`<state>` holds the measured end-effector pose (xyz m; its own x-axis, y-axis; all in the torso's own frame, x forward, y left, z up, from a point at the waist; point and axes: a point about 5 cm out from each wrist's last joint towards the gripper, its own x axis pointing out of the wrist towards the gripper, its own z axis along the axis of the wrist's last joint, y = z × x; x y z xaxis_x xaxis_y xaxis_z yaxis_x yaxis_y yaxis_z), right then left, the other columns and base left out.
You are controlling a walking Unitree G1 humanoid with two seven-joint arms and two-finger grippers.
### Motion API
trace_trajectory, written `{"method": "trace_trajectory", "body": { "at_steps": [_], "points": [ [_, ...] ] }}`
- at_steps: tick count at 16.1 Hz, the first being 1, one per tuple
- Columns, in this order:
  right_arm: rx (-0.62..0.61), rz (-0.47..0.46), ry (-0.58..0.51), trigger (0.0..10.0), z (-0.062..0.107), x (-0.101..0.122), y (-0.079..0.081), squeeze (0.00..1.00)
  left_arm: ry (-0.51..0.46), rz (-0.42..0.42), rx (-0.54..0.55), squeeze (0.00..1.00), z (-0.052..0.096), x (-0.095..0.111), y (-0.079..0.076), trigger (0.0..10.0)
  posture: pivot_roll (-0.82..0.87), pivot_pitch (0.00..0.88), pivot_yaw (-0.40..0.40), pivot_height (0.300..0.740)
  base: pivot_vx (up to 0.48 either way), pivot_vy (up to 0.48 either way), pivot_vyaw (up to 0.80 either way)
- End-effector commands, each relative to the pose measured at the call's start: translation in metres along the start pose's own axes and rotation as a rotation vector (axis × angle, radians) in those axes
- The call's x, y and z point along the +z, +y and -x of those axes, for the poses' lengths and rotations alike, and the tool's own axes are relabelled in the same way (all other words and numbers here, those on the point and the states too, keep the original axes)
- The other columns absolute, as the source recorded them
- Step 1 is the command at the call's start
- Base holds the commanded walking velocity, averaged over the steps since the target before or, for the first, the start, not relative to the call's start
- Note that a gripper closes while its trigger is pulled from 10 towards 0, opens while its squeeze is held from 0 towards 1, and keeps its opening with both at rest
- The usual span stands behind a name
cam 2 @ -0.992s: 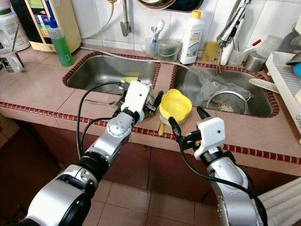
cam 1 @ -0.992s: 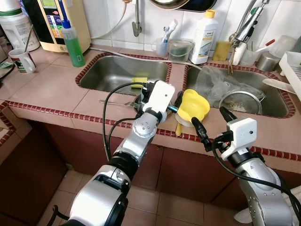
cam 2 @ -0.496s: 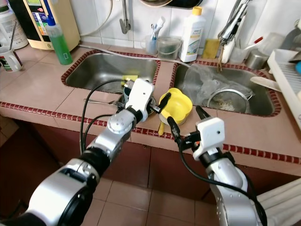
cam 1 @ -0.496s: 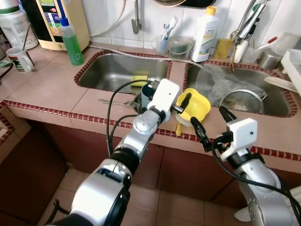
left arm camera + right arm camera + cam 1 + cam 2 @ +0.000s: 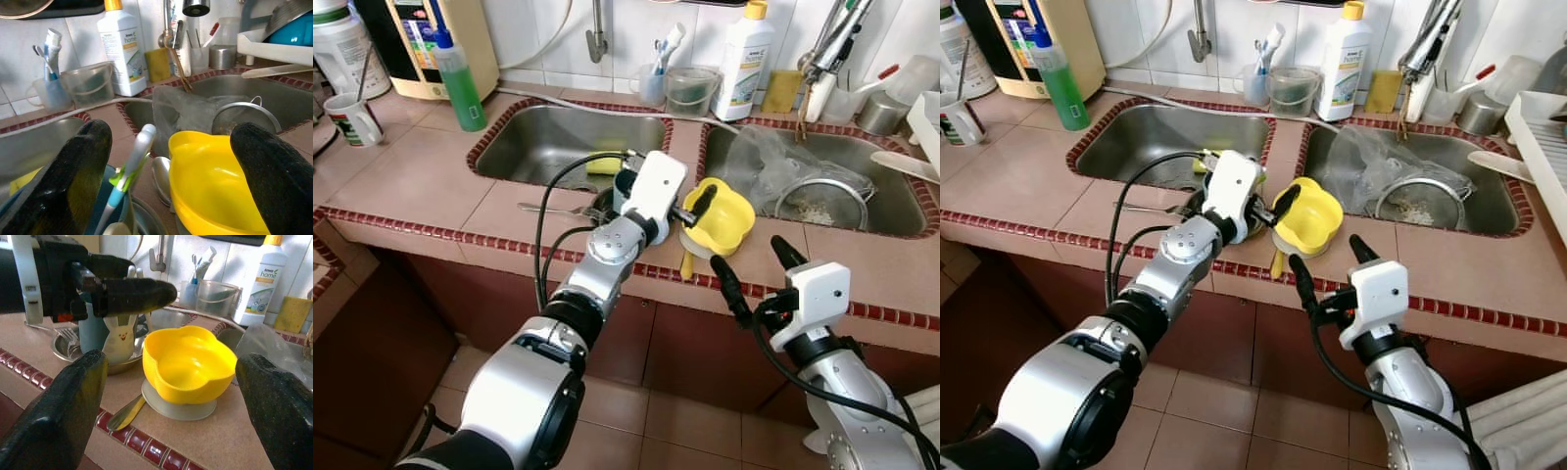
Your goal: Kitchen organization
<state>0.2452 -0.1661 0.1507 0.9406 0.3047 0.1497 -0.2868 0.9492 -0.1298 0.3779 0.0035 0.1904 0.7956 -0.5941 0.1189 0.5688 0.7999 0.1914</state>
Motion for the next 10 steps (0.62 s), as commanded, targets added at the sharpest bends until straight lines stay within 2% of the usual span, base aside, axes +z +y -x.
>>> {"method": "trace_trajectory", "body": {
  "at_steps": [1, 3, 6, 7, 8, 9, 10],
  "points": [
    [0.000, 0.008, -0.006, 10.0, 0.001, 0.004, 0.001, 0.00, -0.012, -0.023, 0.012, 0.00, -0.003, 0.006, 0.002, 10.0, -0.17, 0.067, 0.039, 0.740, 0.000, 0.000, 0.00],
    [0.000, 0.010, -0.005, 10.0, 0.001, 0.005, 0.001, 0.00, -0.001, -0.055, 0.037, 0.00, -0.001, 0.003, 0.006, 10.0, -0.17, 0.070, 0.034, 0.740, 0.000, 0.000, 0.00],
    [0.007, 0.005, -0.008, 10.0, 0.001, 0.007, 0.005, 0.00, -0.003, -0.048, 0.057, 0.00, 0.001, 0.003, 0.014, 10.0, -0.17, 0.074, 0.030, 0.740, 0.000, 0.000, 0.00],
    [0.009, 0.003, -0.009, 10.0, 0.001, 0.007, 0.006, 0.00, -0.008, -0.056, 0.063, 0.00, 0.002, 0.004, 0.018, 6.8, -0.17, 0.075, 0.029, 0.740, 0.000, 0.000, 0.00],
    [0.011, 0.002, -0.009, 10.0, 0.002, 0.008, 0.007, 0.00, 0.000, -0.068, 0.073, 0.00, 0.002, 0.004, 0.021, 6.9, -0.18, 0.076, 0.028, 0.740, 0.000, 0.000, 0.00],
    [0.012, 0.001, -0.010, 10.0, 0.003, 0.008, 0.008, 0.00, 0.005, -0.075, 0.077, 0.00, 0.003, 0.003, 0.023, 6.1, -0.18, 0.075, 0.028, 0.740, 0.000, 0.000, 0.00],
    [0.013, -0.004, -0.009, 10.0, 0.004, 0.008, 0.009, 0.00, 0.005, -0.079, 0.084, 0.00, 0.003, 0.004, 0.026, 3.7, -0.18, 0.078, 0.028, 0.740, 0.000, 0.000, 0.00]
  ]
}}
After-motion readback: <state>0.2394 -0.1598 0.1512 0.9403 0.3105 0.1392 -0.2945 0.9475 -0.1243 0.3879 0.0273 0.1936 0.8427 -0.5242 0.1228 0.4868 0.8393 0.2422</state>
